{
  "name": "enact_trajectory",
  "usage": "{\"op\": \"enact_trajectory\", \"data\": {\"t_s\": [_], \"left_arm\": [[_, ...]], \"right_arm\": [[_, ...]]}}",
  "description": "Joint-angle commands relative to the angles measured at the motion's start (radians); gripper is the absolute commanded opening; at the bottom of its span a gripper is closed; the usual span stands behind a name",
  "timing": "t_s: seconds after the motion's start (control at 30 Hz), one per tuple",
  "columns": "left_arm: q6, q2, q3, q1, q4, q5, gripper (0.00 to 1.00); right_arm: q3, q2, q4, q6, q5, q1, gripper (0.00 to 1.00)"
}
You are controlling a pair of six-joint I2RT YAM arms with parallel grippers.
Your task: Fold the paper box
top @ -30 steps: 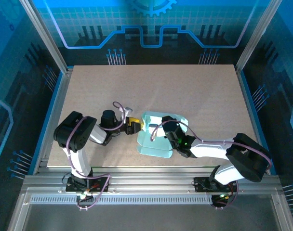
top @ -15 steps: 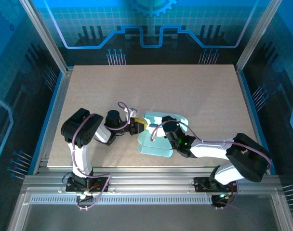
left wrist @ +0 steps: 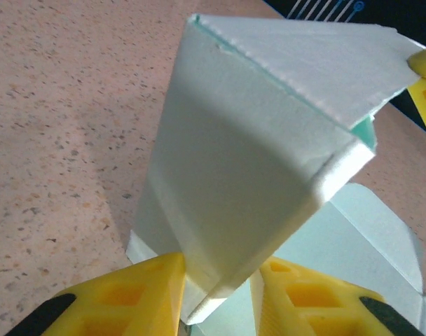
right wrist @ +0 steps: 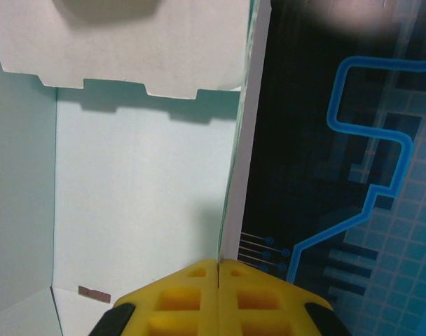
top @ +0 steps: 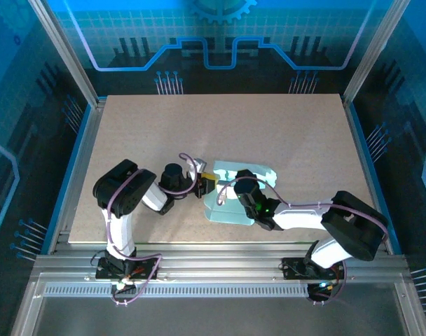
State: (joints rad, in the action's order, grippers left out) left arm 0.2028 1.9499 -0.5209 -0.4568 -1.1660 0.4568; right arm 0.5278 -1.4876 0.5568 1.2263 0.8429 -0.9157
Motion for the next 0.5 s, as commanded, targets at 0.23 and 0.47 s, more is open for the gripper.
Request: {"op": "enact_trajectory", "data": {"t_s": [0.23, 0.47], "left_arm": [[-0.088, -0.037, 0.027, -0.086, -0.030, -0.272, 0.34], [-0.134, 0.008, 0.020, -0.101, -0.119, -0.290, 0.38]], "right_arm": [[-0.009, -0.046, 0.005, -0.041, -0.031, -0.039, 0.00], [-0.010, -0.033, -0.021, -0.054, -0.056, -0.040, 0.00]]}}
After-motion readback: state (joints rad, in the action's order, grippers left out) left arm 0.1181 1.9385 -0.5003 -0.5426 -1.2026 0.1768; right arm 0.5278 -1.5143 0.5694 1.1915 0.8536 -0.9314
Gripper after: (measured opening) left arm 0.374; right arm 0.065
